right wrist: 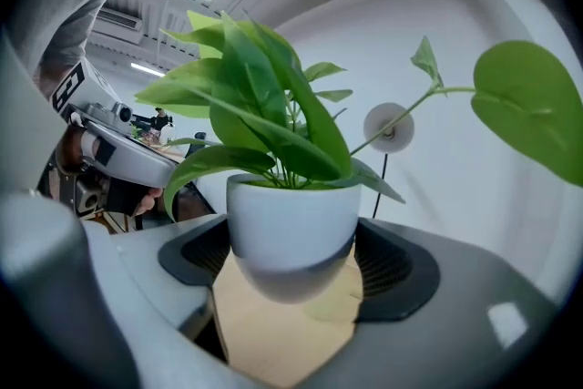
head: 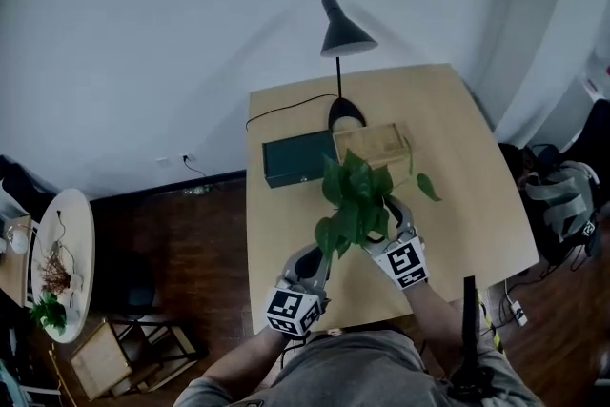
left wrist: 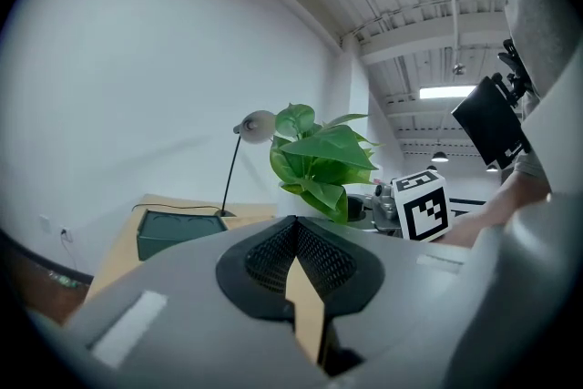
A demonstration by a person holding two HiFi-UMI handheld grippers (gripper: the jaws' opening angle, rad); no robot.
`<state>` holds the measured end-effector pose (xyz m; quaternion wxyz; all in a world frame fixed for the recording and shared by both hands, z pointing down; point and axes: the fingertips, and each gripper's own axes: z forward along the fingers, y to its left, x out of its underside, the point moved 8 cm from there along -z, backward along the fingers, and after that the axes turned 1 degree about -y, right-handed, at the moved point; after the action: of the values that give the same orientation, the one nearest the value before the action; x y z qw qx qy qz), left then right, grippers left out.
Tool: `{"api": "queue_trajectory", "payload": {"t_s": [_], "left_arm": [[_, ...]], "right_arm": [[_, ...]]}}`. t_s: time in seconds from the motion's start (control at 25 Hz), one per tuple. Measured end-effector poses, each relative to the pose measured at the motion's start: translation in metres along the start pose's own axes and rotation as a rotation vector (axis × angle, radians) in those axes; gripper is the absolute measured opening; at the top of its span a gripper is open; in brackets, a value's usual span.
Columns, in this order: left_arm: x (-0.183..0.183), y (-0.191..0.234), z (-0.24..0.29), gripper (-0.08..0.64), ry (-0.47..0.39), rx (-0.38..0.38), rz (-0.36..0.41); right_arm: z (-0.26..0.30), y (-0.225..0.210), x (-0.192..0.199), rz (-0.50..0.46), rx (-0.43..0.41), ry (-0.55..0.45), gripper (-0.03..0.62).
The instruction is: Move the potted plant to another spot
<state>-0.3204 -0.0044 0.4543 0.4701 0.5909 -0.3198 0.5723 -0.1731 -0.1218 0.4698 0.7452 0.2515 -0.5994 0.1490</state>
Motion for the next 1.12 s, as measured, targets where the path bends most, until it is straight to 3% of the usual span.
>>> {"api": "queue_trajectory", "payload": {"t_s": [0.32, 0.56, 0.84, 1.12], "left_arm": [[-0.006, -0.035, 0.018, 0.002, -0.013, 0.171, 0.017], [-0.009, -0.063, 0.035, 0.002, -0.004, 0.257, 0.041], [-0.006, -0.097, 0.078, 0.002, -0.010, 0.265, 0.055], [0.000, -0.146, 0.150, 0.002, -0.007, 0.218, 0.057]], "right_arm": [[-0.065, -0.014, -0.001, 0.023, 0.186, 0.002, 0.436], [-0.101, -0.032, 0.002, 0.042, 0.276, 0.000, 0.436], [-0.127, -0.074, 0.019, 0.049, 0.297, -0.016, 0.435], [-0.155, -0.146, 0.047, 0.055, 0.252, -0.016, 0.436]]}}
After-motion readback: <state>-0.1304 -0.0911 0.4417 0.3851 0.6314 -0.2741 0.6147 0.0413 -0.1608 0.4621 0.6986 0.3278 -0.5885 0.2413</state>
